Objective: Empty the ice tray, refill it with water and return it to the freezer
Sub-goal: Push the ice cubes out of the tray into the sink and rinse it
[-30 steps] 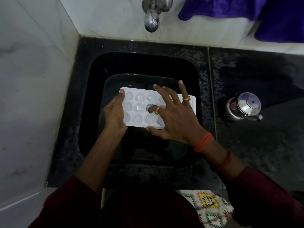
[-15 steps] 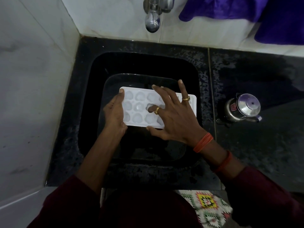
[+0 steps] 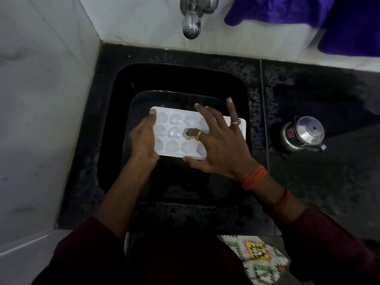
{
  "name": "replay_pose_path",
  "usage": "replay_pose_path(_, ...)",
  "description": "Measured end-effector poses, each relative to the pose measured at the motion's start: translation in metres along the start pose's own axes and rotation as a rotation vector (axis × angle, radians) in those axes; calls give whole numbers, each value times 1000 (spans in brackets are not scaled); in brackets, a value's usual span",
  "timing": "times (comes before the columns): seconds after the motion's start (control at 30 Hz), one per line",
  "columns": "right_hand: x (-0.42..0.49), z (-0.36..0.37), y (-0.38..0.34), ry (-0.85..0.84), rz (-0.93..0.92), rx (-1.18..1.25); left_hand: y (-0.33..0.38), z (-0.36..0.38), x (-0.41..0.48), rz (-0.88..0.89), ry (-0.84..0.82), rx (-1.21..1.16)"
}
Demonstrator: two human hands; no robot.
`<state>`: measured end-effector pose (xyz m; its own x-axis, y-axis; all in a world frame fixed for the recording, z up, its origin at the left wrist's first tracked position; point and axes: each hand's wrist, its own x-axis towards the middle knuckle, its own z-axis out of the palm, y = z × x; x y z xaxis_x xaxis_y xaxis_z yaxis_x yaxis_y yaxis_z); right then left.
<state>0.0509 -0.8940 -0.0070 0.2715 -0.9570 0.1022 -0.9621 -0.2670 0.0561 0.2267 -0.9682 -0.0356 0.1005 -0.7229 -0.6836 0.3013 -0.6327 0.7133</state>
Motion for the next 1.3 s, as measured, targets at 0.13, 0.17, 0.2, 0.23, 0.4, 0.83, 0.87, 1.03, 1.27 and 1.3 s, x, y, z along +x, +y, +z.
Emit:
replay_pose_path(0.13, -1, -1, 0, 18, 8, -4, 0, -1, 0, 15, -1, 6)
replay_pose_path(0.17, -1, -1, -1, 29, 0, 2, 0, -1, -1, 13, -2, 2)
replay_pose_path(0.2, -1, 0, -1, 41, -9, 7, 0, -1, -1, 11, 0, 3)
replay_pose_path(0.23, -1, 0, -1, 54, -16, 11, 0, -1, -1, 9, 4, 4)
replay_pose_path(0.4, -2, -2, -1, 106, -27, 36, 1, -1, -3, 6, 9, -2)
replay_pose_path(0.83, -4, -3, 1, 96, -82, 21, -4, -1, -3, -1, 6, 19)
replay_pose_path(0.87, -4, -3, 1, 109, -77, 25, -3, -2, -2, 1, 6, 15)
replay_pose_path(1.03, -2, -1, 0, 136, -73, 62, 1, -2, 1, 16, 3, 22)
replay_pose_path(1.27, 1, 1, -1, 47, -74, 38, -1, -4, 4, 19, -6, 13)
replay_pose_path(1.3, 1, 1, -2, 53, -69, 45, 0, -4, 4, 15, -8, 8)
